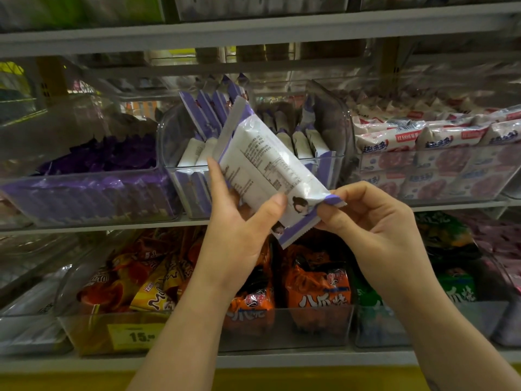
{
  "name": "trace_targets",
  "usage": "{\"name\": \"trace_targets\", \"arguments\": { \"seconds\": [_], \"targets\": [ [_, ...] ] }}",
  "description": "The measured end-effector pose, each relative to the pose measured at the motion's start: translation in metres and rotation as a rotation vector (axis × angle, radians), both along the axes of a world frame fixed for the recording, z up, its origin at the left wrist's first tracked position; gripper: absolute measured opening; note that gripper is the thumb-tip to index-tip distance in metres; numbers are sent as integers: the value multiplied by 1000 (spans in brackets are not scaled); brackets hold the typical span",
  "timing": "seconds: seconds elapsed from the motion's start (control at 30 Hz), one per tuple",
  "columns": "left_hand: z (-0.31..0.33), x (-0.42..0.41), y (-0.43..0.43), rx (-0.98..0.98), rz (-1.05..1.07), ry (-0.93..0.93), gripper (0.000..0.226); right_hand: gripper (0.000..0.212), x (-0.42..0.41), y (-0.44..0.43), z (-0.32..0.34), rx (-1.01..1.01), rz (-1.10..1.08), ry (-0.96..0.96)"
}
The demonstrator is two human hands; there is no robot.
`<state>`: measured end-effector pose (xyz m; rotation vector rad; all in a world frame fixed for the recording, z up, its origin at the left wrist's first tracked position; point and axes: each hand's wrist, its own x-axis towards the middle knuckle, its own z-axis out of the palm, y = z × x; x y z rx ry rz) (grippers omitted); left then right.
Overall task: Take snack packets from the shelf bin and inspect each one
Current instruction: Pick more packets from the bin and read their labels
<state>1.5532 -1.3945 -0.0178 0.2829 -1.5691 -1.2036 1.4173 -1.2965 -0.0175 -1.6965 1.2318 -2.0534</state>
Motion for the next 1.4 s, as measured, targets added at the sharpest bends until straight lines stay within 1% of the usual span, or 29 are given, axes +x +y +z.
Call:
{"name": "trace_targets", "arguments": {
  "seconds": [0.1, 0.2, 0.33, 0.43, 0.57, 0.67, 0.77, 0.87, 0.93, 1.1, 1.2, 1.3, 1.4],
  "targets": [
    [2, 1, 2, -30, 37, -98, 113, 8, 1, 1, 1, -17, -40, 54],
    [1, 2, 2, -35, 42, -129, 115, 7, 2, 2, 0, -12, -40, 100],
    [4, 1, 3, -57, 32, -64, 108, 7, 4, -1, -2, 3, -15, 149],
    [5, 1, 0, -1, -19, 44, 98, 12, 3, -2, -3, 10, -8, 143],
    [3, 1, -5, 95, -44, 111, 92, 20, 0, -4, -4, 31, 19, 72],
    [1, 2, -8, 98, -47, 123, 76, 23, -2, -4, -4, 48, 54, 10],
    [1, 5, -9, 137, -59, 150, 67, 16, -4, -4, -4, 51, 89, -37],
    [1, 9, -9, 164, -53, 185, 62, 9, -4, -2, -3, 63, 134, -30],
    [1, 11, -9, 178, -56, 192, 60, 8, -4, -2, -4, 69, 153, -21],
    [5, 11, -3, 185, -22, 168, 61, 9, -3, -1, -1, 79, 161, -5],
    [10, 12, 5, 109, 11, 126, 65, 10, 2, 1, 5, 37, 185, -77],
    [17, 10, 16, -8, -17, 36, 83, 20, 8, 3, 14, 10, 238, -172],
    [29, 14, 22, -61, -52, -8, 93, 24, 11, 6, 28, 19, 193, -214]
  ]
}}
